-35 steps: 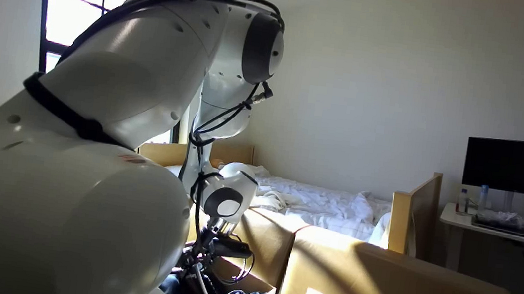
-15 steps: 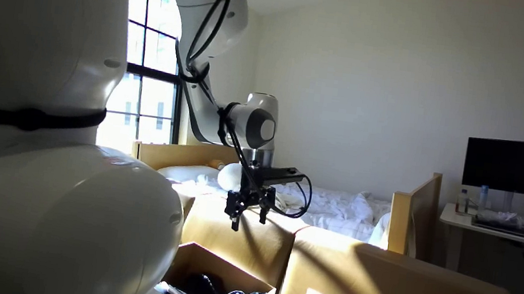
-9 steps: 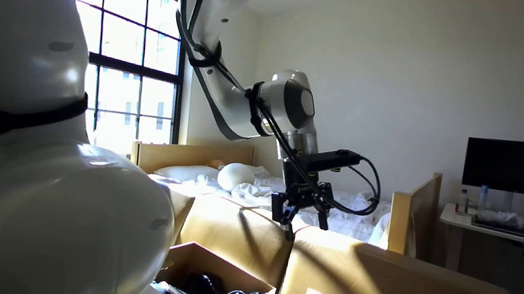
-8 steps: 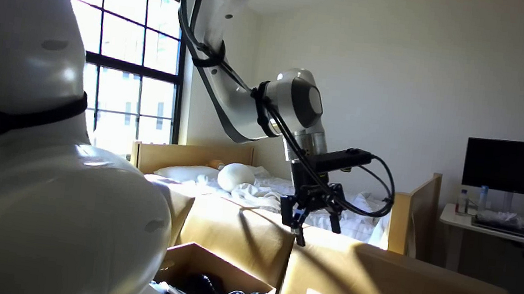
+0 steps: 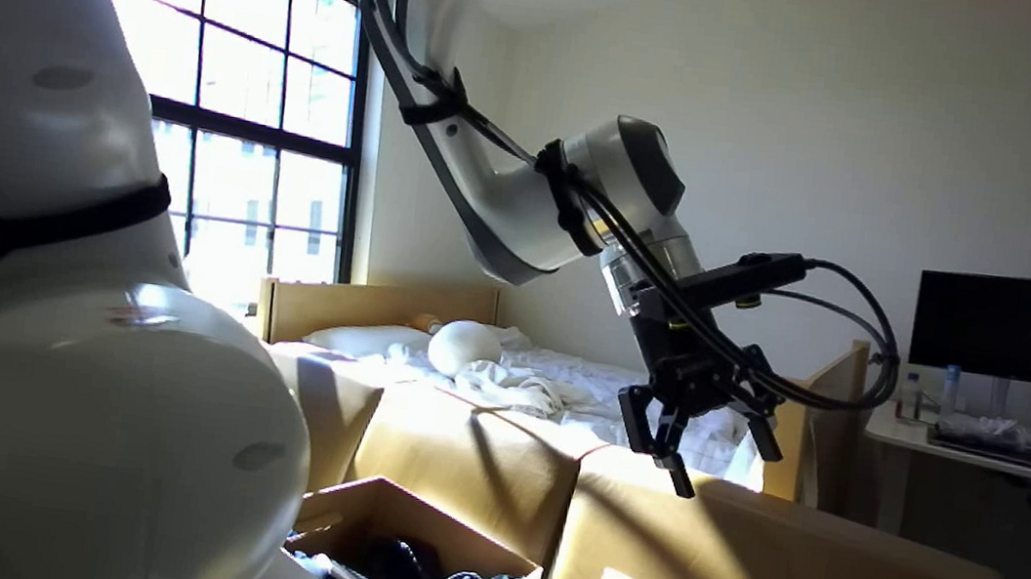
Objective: Remove the books from the right armrest of the sofa and place them inside the white storage box
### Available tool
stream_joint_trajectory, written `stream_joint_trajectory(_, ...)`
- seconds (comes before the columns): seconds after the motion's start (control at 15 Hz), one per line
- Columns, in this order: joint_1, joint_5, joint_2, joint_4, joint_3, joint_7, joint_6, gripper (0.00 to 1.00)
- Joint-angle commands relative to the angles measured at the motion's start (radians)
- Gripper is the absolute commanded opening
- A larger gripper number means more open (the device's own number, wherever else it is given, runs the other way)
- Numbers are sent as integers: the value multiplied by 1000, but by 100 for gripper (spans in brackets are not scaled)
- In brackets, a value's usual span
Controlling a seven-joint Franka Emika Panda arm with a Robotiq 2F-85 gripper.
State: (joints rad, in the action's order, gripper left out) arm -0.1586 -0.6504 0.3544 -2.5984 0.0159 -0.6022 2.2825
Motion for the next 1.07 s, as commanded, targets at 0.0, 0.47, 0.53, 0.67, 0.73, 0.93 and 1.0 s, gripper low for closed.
stream_joint_trajectory(0.0,40,-13,3,4,34,12,-13,100)
stream_joint_trajectory(0.47,22,141,-152,100,194,-86,128,100)
stream_joint_trajectory(0.53,9,171,-186,130,218,-86,173,100)
stream_joint_trajectory(0.67,-14,237,-263,197,262,-64,286,100)
stream_joint_trajectory(0.73,-31,268,-314,237,286,-62,344,100)
stream_joint_trajectory(0.93,-45,273,-283,218,271,-62,311,100)
stream_joint_trajectory(1.0,-48,272,-290,221,270,-61,311,100)
